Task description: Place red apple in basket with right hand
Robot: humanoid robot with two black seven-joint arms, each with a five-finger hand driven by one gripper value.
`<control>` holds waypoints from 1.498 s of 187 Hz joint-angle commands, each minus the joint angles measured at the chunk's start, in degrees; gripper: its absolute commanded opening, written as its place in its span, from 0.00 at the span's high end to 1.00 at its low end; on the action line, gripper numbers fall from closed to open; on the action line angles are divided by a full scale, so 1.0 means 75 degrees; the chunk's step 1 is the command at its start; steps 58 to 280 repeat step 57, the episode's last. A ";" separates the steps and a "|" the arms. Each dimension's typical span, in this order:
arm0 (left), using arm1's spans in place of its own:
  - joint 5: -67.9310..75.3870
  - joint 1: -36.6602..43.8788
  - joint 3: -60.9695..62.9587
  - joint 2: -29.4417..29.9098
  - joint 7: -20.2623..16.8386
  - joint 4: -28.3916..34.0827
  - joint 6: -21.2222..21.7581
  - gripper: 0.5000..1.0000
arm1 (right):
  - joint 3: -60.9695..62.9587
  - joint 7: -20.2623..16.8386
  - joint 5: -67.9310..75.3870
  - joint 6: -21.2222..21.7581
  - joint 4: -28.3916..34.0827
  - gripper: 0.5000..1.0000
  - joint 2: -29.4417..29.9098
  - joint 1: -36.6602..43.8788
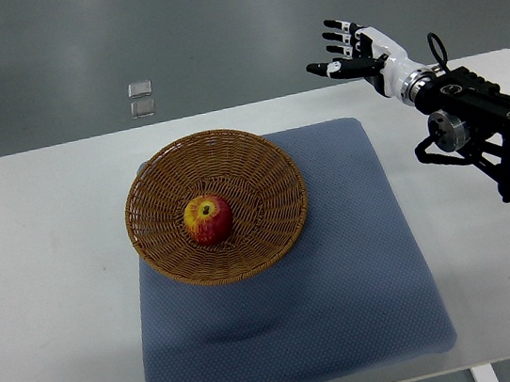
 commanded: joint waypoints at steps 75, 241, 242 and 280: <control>-0.0003 0.0001 -0.0002 0.0000 -0.0003 0.0000 0.0002 0.00 | -0.0014 0.0037 0.0625 -0.0329 -0.0129 0.18 -0.0191 -0.0345; -0.0003 0.0001 -0.0002 0.0000 -0.0003 0.0000 0.0002 0.00 | -0.0014 0.0037 0.0625 -0.0329 -0.0129 0.18 -0.0191 -0.0345; -0.0003 0.0001 -0.0002 0.0000 -0.0003 0.0000 0.0002 0.00 | -0.0014 0.0037 0.0625 -0.0329 -0.0129 0.18 -0.0191 -0.0345; -0.0003 0.0001 -0.0002 0.0000 -0.0003 0.0000 0.0002 0.00 | -0.0014 0.0037 0.0625 -0.0329 -0.0129 0.18 -0.0191 -0.0345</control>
